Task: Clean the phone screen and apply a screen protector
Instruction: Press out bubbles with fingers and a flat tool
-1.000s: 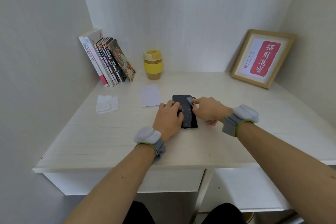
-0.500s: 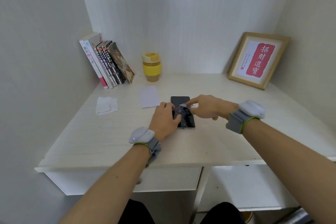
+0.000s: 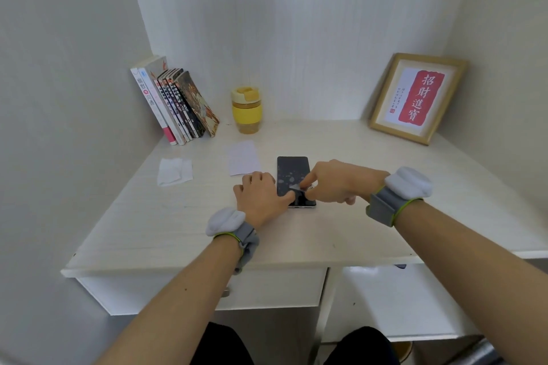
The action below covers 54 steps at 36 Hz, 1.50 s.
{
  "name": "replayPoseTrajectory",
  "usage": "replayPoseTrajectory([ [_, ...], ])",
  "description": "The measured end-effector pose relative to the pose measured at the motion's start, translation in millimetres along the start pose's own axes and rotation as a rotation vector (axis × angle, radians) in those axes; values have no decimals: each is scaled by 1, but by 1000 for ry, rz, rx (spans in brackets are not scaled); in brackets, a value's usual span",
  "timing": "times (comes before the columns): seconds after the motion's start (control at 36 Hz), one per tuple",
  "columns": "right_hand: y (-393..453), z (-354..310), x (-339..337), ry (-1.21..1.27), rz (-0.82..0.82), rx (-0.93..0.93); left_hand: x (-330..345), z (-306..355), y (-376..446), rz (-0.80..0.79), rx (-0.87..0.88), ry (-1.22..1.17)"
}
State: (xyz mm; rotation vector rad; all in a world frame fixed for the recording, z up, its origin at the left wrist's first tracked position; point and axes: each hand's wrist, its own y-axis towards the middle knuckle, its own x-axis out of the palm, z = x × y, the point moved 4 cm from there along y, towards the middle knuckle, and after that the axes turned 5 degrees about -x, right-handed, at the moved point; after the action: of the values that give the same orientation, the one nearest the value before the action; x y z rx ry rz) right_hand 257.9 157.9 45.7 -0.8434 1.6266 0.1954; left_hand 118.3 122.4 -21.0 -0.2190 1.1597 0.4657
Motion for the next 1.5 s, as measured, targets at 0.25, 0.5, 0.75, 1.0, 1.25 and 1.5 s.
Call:
replayPoseTrajectory([
  [0.25, 21, -6, 7, 28, 111, -36, -3, -2, 0, -33, -2, -42],
  [0.5, 10, 2, 2, 34, 68, -62, -3, 0, 0, -30, 43, 53],
  [0.75, 36, -7, 11, -14, 142, -60, -3, 1, 0, -17, 83, 76],
  [1.0, 43, -18, 10, -44, 159, -34, -4, 0, -2, -10, 70, 29],
  [1.25, 34, -18, 14, 23, 38, 6, -4, -1, -3, -5, 65, 18],
  [1.5, 62, -19, 17, 52, 175, 43, -4, -2, -1, 0, 53, -19],
])
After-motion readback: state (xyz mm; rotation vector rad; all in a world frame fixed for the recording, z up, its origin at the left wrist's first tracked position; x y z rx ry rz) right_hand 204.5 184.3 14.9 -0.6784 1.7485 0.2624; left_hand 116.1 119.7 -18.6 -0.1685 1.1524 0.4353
